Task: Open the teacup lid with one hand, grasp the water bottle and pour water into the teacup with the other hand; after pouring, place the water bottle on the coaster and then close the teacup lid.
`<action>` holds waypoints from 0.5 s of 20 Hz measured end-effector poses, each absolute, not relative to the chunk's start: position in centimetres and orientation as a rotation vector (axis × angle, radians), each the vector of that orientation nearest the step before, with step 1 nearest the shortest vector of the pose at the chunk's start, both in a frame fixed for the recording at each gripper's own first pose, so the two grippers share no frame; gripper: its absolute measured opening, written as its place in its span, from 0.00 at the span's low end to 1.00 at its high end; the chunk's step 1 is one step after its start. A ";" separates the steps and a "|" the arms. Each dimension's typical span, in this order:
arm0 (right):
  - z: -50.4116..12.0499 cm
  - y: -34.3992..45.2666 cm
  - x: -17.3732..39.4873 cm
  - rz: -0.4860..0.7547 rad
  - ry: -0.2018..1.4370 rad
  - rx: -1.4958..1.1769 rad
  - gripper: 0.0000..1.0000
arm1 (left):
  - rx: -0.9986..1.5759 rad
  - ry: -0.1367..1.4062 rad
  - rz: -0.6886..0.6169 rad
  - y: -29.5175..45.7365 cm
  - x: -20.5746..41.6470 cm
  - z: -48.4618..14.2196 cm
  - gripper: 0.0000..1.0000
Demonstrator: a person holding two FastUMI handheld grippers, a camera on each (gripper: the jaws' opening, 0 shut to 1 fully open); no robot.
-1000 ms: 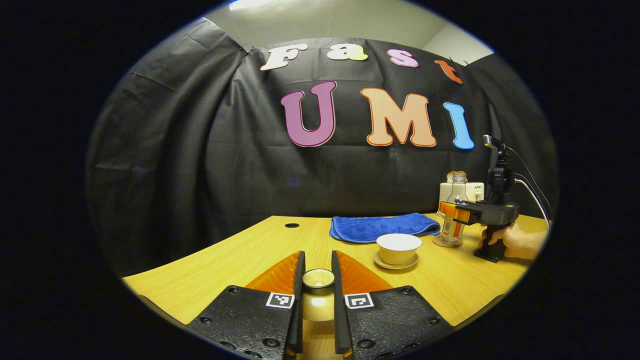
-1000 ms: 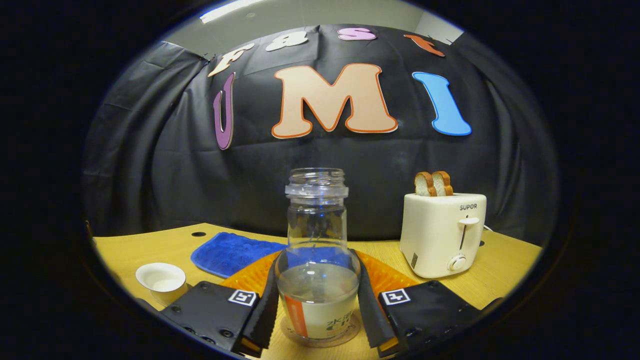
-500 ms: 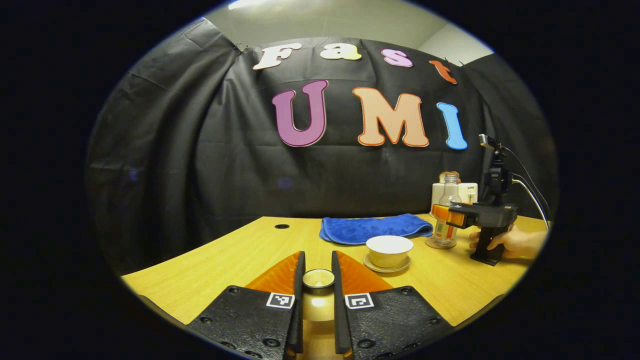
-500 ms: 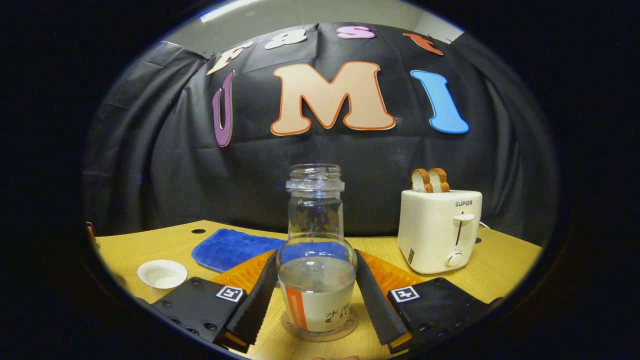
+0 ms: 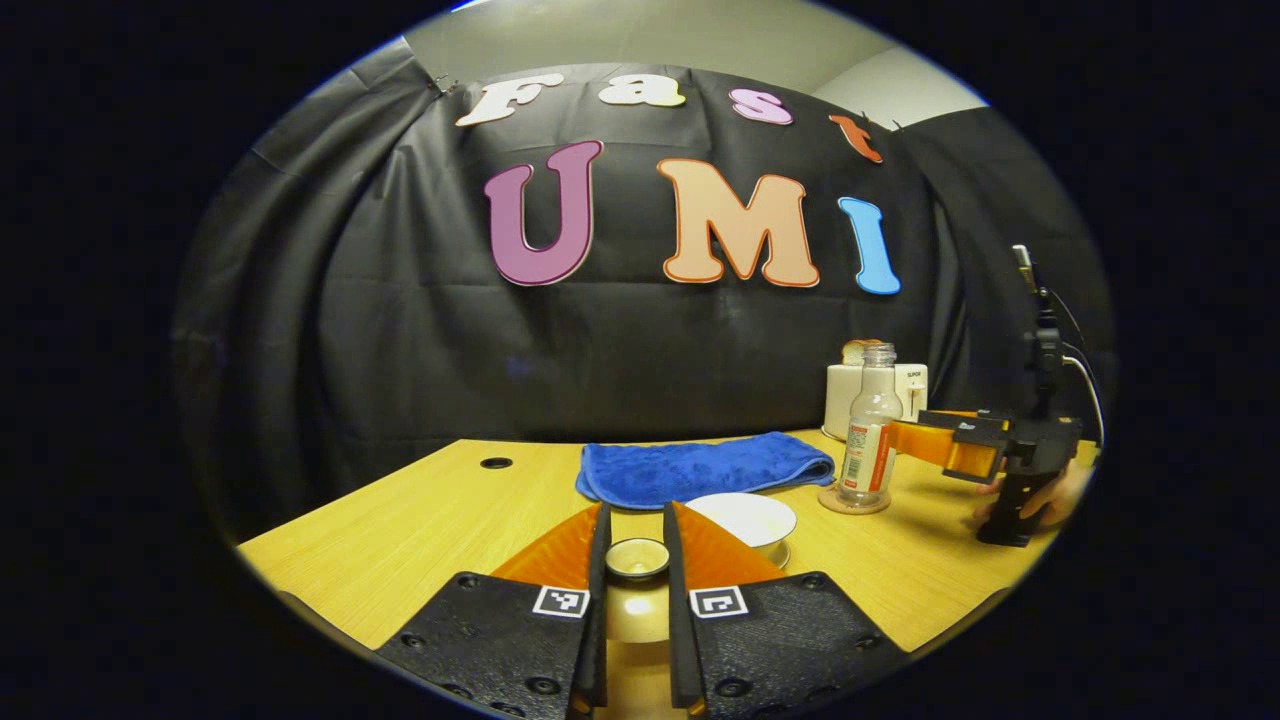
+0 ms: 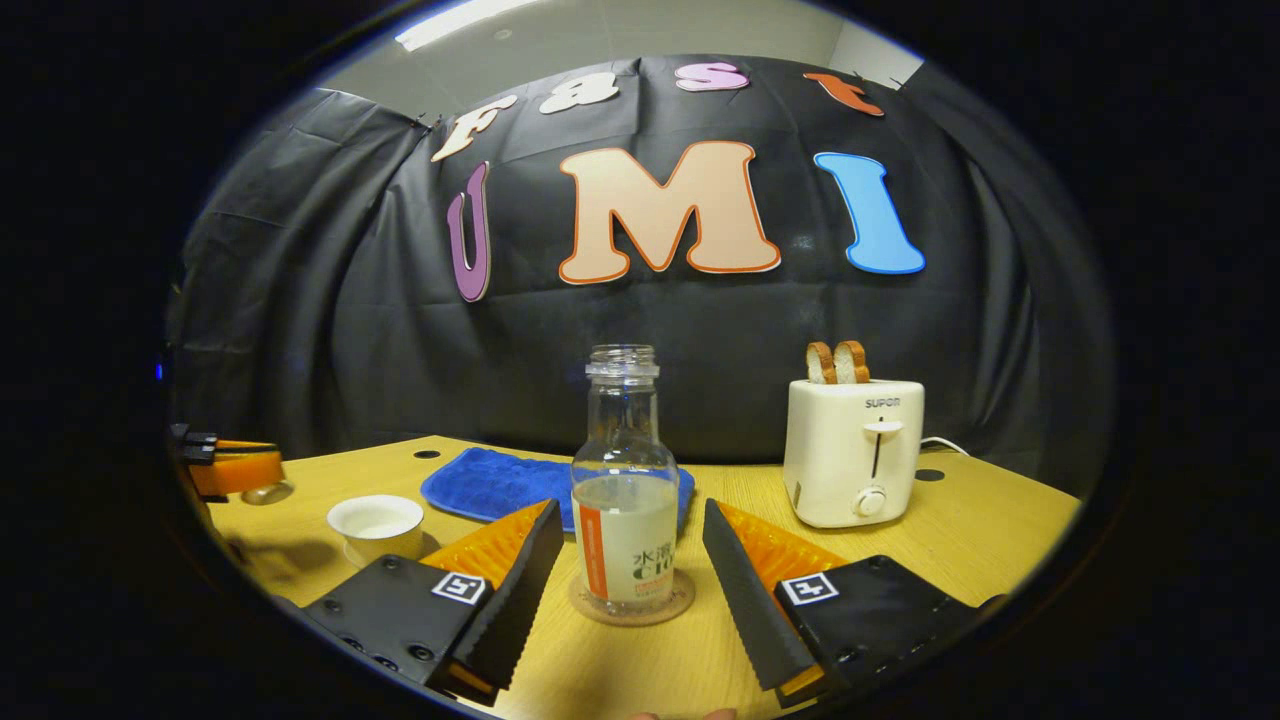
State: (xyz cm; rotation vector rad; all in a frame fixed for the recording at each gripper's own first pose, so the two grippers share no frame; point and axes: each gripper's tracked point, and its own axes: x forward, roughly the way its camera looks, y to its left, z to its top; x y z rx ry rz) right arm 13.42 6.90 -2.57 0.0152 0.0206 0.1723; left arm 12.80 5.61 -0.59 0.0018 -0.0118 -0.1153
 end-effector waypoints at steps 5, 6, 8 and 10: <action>-2.3 4.8 9.8 0.192 0.020 0.016 0.94 | 0.004 -0.012 -0.161 3.3 16.2 -0.6 0.22; -2.4 4.5 9.3 0.194 0.020 0.016 0.94 | 0.003 -0.008 -0.166 2.8 16.7 -0.5 0.22; -2.3 4.0 8.8 0.195 0.020 0.015 0.90 | 0.008 0.001 -0.172 1.9 17.6 -0.7 0.22; -2.4 4.0 8.4 0.201 0.020 0.015 0.90 | 0.029 0.018 -0.168 1.2 18.4 -0.9 0.22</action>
